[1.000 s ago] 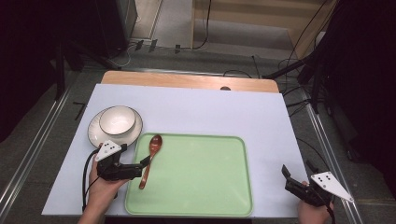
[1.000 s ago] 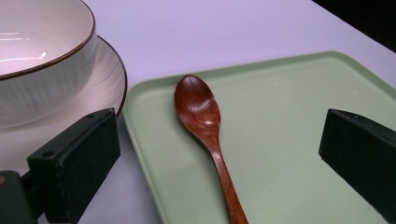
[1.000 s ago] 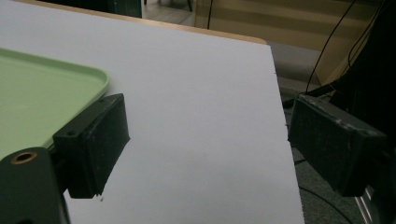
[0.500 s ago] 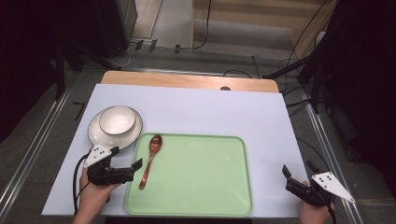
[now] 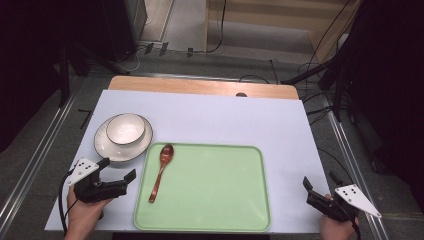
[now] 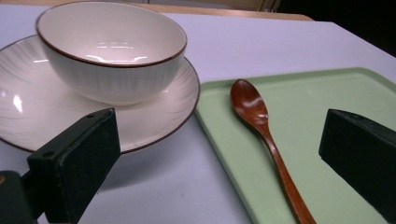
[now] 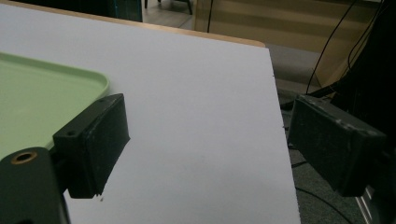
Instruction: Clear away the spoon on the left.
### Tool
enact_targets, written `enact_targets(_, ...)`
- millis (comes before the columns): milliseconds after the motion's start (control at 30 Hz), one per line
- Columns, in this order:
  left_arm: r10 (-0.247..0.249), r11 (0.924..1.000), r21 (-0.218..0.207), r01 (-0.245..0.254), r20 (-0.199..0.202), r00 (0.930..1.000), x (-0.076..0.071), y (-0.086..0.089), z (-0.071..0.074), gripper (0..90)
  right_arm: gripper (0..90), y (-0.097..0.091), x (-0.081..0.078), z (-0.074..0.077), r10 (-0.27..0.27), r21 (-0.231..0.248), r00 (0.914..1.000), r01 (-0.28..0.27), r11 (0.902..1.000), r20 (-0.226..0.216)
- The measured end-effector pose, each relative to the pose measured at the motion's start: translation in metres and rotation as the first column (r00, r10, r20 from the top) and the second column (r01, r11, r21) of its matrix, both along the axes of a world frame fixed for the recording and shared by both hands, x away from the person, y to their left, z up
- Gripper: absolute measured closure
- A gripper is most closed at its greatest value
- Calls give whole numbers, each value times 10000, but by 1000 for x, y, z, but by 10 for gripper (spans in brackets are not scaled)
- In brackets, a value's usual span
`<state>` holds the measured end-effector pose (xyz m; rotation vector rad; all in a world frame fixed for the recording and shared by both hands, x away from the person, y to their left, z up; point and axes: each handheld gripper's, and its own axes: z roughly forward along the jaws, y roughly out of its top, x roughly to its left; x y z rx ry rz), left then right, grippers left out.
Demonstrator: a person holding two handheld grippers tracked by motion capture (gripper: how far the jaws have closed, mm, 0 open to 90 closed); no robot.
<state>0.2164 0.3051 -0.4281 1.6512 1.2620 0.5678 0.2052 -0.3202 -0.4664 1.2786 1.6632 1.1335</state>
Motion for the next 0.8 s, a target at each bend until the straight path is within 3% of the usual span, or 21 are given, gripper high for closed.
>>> enact_targets(167,111,9999,32,-111,106,9999,-4,12,1,0,131,0,0,0,16,-2,10000,-16,10000,-14)
enact_targets(233,373,9992,133,-375,90,9993,-5,19,3,0,131,0,0,0,39,-19,10000,-39,10000,-30)
enact_targets(300,616,9979,-221,-615,45,9981,-6,31,3,0,131,0,0,0,23,-40,10000,-23,10000,-40)
enact_targets(367,778,9967,-226,-776,111,9969,-9,38,2,0,131,-1,0,0,21,-11,10000,-21,10000,-25)
enact_targets(533,813,9967,-110,-809,425,9958,-19,48,3,0,131,-1,-1,0,28,-26,10000,-28,10000,-32)
enact_targets(700,952,9951,-298,-941,398,9947,-19,56,1,0,131,0,0,-1,21,-47,10000,-21,10000,-90)
enact_targets(800,916,9956,-205,-910,321,9953,-18,55,0,0,131,1,1,-1,60,-65,9999,-61,10000,-123)
